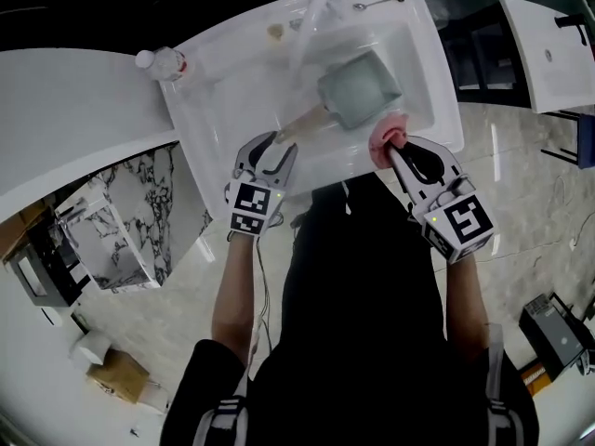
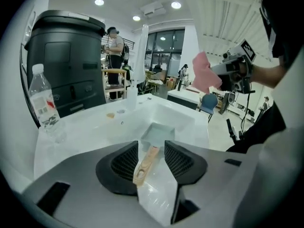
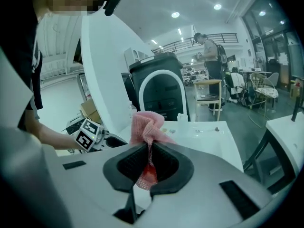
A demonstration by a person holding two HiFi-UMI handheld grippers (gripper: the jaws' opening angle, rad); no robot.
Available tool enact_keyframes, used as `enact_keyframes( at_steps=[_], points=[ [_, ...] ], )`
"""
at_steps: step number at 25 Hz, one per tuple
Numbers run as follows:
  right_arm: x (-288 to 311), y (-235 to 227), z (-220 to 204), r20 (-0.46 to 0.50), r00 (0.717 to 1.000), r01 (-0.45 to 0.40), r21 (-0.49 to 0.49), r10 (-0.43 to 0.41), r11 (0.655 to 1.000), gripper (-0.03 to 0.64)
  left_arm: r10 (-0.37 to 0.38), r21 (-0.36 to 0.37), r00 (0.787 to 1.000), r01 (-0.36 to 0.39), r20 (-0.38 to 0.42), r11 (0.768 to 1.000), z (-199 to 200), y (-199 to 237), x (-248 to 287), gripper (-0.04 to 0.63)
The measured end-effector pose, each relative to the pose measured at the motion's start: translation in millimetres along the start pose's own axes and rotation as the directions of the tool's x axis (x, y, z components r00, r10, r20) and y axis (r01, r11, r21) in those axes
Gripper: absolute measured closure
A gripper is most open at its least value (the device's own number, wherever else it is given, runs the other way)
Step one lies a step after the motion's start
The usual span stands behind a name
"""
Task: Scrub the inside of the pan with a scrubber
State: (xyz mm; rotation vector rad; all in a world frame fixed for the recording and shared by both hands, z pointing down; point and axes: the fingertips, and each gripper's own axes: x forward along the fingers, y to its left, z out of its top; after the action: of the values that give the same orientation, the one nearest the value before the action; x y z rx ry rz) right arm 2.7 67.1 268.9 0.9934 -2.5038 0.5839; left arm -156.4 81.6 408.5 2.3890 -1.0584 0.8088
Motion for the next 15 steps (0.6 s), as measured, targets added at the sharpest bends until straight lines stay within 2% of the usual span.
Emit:
enact_keyframes(
  at_steps=[5, 10, 15],
  points=[
    [33, -10, -26, -0.09, 0.994, -0.063, 0.041, 0.066, 0.997, 0.575, -0.01, -0.025, 0.994, 0.007, -0.107, 1.0, -33, 10, 37, 0.423],
    [56, -29, -42, -0.125, 0.985, -0.108, 0.078, 0.117, 0.991, 0.575, 0.031, 0.054, 0.972, -0.019, -0.232, 0.998, -60, 20, 60, 0.4],
    [75, -55, -63, -0.187, 0.972, -0.13, 0.087, 0.145, 0.988, 0.575, 0.042, 0.073, 0.947, -0.019, -0.319, 0.997, -81, 21, 72, 0.399]
  ],
)
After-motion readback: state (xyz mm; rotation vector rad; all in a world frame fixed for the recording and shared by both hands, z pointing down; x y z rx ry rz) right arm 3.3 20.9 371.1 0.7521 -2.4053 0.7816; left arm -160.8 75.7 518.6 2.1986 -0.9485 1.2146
